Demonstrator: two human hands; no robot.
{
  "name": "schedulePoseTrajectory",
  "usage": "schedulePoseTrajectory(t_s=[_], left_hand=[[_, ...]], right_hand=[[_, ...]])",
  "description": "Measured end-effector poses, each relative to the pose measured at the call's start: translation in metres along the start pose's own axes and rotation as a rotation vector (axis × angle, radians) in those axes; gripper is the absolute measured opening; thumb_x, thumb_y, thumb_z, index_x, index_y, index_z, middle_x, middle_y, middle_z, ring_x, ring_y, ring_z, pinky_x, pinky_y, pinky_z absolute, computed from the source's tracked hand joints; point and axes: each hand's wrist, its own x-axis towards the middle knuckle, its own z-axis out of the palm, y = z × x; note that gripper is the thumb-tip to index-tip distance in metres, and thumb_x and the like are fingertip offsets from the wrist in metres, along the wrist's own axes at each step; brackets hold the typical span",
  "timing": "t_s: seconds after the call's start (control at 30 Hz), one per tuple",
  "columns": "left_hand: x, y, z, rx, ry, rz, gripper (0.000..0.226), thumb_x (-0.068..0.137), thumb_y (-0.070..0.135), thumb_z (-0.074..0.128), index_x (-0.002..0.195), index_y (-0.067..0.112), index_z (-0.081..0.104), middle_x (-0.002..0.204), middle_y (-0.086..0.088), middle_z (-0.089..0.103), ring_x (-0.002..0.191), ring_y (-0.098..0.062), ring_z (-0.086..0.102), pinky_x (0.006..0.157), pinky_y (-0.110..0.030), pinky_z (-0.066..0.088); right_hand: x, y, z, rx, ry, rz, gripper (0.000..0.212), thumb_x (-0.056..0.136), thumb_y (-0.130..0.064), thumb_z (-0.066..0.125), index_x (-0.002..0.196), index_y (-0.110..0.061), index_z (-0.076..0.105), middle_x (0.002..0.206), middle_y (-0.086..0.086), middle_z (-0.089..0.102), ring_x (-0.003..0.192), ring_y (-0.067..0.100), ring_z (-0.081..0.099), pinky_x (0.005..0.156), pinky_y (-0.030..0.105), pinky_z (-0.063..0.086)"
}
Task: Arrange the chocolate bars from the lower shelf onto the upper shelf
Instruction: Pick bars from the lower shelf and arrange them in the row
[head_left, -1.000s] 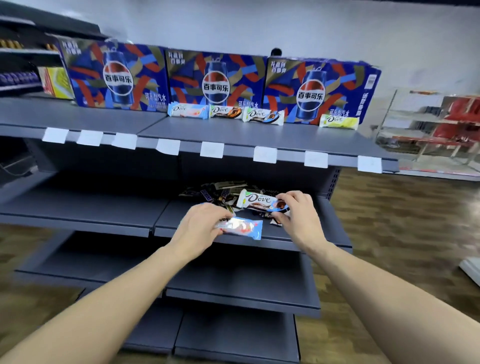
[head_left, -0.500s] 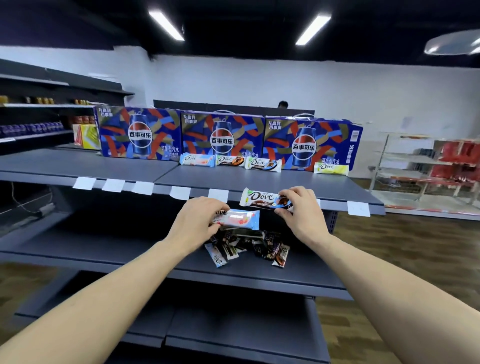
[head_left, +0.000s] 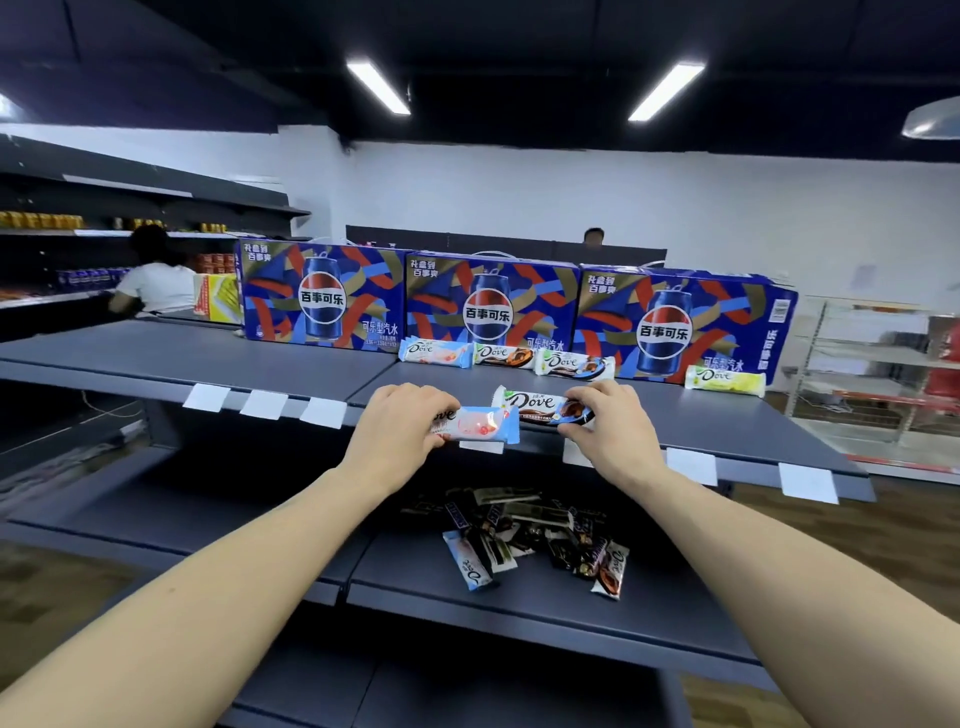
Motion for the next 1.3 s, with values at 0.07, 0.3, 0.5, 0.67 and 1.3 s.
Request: schedulePoseTrajectory(t_s=[0.07, 0.3, 0.5, 0.67, 1.3], left_hand=[[0.008, -0.013, 0.004, 0.023, 0.003, 0.006, 0.04, 0.079, 0.024, 0.076, 0.116, 0.028, 0.061, 0.114, 0.012, 0.064, 0.105, -0.015, 0.056, 0.095, -0.032, 0.037], [0.043, -0.064, 0.02, 0.091, 0.01, 0.01, 0.032, 0.08, 0.029, 0.075, 0.11, 0.029, 0.063, 0.107, 0.012, 0.066, 0.101, -0.015, 0.058, 0.092, -0.031, 0.036], [0.064, -0.081, 0.039, 0.097, -0.042, -0.011, 0.031, 0.084, 0.025, 0.07, 0.113, 0.03, 0.062, 0.113, 0.011, 0.064, 0.107, -0.016, 0.055, 0.094, -0.031, 0.035], [0.08, -0.089, 0.054, 0.107, -0.05, -0.018, 0.032, 0.085, 0.025, 0.069, 0.116, 0.03, 0.061, 0.116, 0.011, 0.063, 0.111, -0.015, 0.054, 0.095, -0.031, 0.035], [0.145, -0.116, 0.106, 0.125, -0.137, -0.13, 0.036, 0.088, 0.02, 0.064, 0.123, 0.028, 0.059, 0.116, 0.007, 0.063, 0.105, -0.02, 0.056, 0.084, -0.032, 0.047]], right_hand=[[0.013, -0.003, 0.01, -0.001, -0.009, -0.006, 0.04, 0.085, -0.03, 0.072, 0.123, -0.02, 0.063, 0.117, -0.001, 0.056, 0.114, 0.021, 0.044, 0.092, 0.032, 0.041], [0.06, -0.013, 0.04, -0.004, -0.034, -0.003, 0.043, 0.086, -0.034, 0.07, 0.126, -0.021, 0.061, 0.12, -0.003, 0.056, 0.117, 0.02, 0.043, 0.093, 0.032, 0.041], [0.088, -0.008, 0.061, -0.005, -0.045, -0.01, 0.041, 0.084, -0.034, 0.073, 0.123, -0.022, 0.065, 0.114, -0.004, 0.057, 0.113, 0.019, 0.046, 0.09, 0.031, 0.042], [0.11, 0.004, 0.074, 0.0, -0.065, -0.022, 0.042, 0.08, -0.036, 0.076, 0.119, -0.023, 0.067, 0.109, -0.003, 0.059, 0.108, 0.02, 0.051, 0.087, 0.032, 0.046], [0.173, 0.044, 0.109, 0.018, -0.099, -0.018, 0.042, 0.081, -0.034, 0.077, 0.119, -0.022, 0.066, 0.114, -0.001, 0.059, 0.111, 0.02, 0.048, 0.088, 0.03, 0.042]])
